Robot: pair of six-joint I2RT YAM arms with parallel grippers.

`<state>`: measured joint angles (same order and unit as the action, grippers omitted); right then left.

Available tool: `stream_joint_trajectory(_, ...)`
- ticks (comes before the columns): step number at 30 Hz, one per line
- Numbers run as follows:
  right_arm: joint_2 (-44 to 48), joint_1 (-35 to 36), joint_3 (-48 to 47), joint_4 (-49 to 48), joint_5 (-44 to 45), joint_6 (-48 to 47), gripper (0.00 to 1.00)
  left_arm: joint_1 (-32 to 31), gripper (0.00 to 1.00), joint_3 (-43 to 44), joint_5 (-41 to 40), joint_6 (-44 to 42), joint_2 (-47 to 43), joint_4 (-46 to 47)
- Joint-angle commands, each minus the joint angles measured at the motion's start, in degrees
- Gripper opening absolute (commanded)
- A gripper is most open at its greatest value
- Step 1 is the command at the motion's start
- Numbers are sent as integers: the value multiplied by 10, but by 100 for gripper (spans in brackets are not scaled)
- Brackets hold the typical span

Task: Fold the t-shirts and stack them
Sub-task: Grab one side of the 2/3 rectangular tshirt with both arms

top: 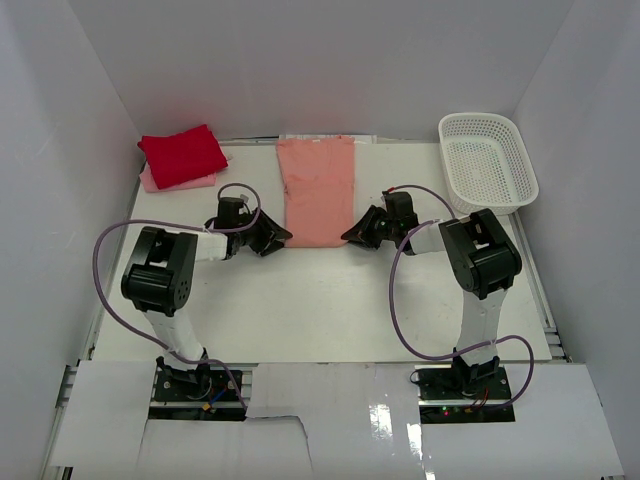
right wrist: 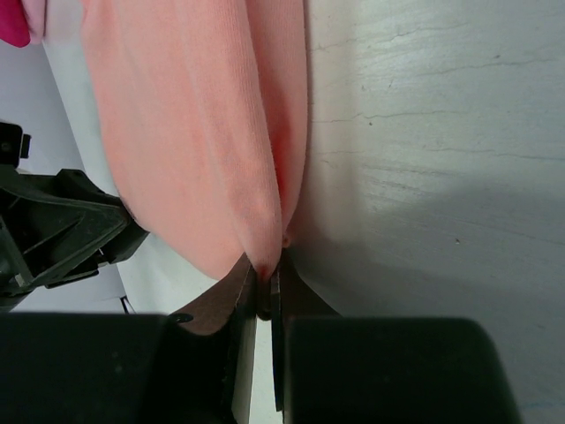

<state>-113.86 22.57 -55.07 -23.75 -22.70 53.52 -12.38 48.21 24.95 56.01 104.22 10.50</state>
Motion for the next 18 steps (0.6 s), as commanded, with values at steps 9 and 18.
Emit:
stream_joint_trajectory(9,-2,-5,-6,39,13,-30,8,-6,19,17,12,-26,61,-33)
stream_joint_trajectory(18,42,-3,0,113,-7,-95,8,-6,0,64,40,-82,31,-131)
